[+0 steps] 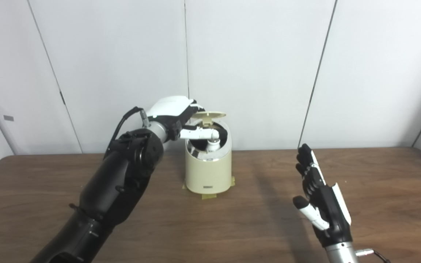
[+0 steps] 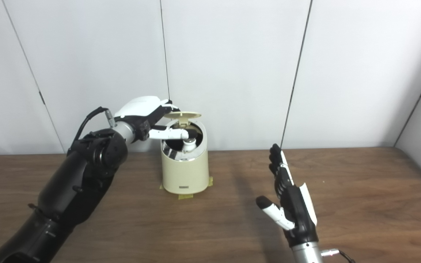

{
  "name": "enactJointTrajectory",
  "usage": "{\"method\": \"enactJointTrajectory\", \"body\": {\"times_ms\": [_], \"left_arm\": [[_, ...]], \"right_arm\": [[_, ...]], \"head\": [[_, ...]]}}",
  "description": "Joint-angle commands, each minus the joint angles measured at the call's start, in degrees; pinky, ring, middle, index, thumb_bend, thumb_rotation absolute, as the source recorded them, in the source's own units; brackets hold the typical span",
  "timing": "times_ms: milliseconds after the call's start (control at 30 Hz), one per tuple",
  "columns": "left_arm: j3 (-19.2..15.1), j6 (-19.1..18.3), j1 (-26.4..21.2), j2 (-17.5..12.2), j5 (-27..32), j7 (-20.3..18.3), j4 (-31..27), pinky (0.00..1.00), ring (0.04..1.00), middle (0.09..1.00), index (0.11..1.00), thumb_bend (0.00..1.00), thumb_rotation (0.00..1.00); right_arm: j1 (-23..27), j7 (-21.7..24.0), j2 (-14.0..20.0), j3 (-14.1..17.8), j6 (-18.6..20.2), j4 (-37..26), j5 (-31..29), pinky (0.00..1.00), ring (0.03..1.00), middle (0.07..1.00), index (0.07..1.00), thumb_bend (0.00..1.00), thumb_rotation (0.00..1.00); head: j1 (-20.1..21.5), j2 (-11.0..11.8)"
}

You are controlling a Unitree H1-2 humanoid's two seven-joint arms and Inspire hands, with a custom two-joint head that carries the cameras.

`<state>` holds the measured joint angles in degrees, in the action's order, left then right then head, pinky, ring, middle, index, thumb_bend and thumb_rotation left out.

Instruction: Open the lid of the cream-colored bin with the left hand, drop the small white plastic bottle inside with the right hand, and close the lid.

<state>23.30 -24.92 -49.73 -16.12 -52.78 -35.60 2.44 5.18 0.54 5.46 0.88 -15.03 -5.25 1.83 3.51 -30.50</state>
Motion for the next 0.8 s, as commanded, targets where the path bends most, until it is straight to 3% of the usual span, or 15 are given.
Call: {"method": "enactJointTrajectory", "body": {"times_ms": [0, 333, 767], "left_arm": [[0.3, 1.6, -2.0, -1.1, -1.7, 2.1, -2.4, 1.0, 0.984, 0.997, 0.887, 1.0, 0.99], [2.4, 8.2, -0.3, -3.6, -5.3, 3.3, -7.3, 1.0, 0.993, 0.894, 0.877, 1.0, 1.0], [4.1, 14.5, 1.8, -3.8, -12.0, 2.4, -7.5, 1.0, 1.0, 0.926, 0.897, 1.0, 1.0]], "right_arm": [[2.0, -0.1, 0.1, 0.3, -0.7, -1.8, -0.2, 1.0, 0.994, 1.0, 1.0, 0.94, 0.74], [1.9, -0.3, 0.2, 0.6, -0.8, -1.5, 0.6, 0.99, 0.994, 1.0, 1.0, 0.94, 0.75], [1.8, -0.4, 0.1, 0.8, -1.6, -0.9, 1.1, 0.99, 0.992, 1.0, 1.0, 0.95, 0.76]], "head": [[0.1, -0.1], [0.4, -0.3], [0.5, -0.5]]}}
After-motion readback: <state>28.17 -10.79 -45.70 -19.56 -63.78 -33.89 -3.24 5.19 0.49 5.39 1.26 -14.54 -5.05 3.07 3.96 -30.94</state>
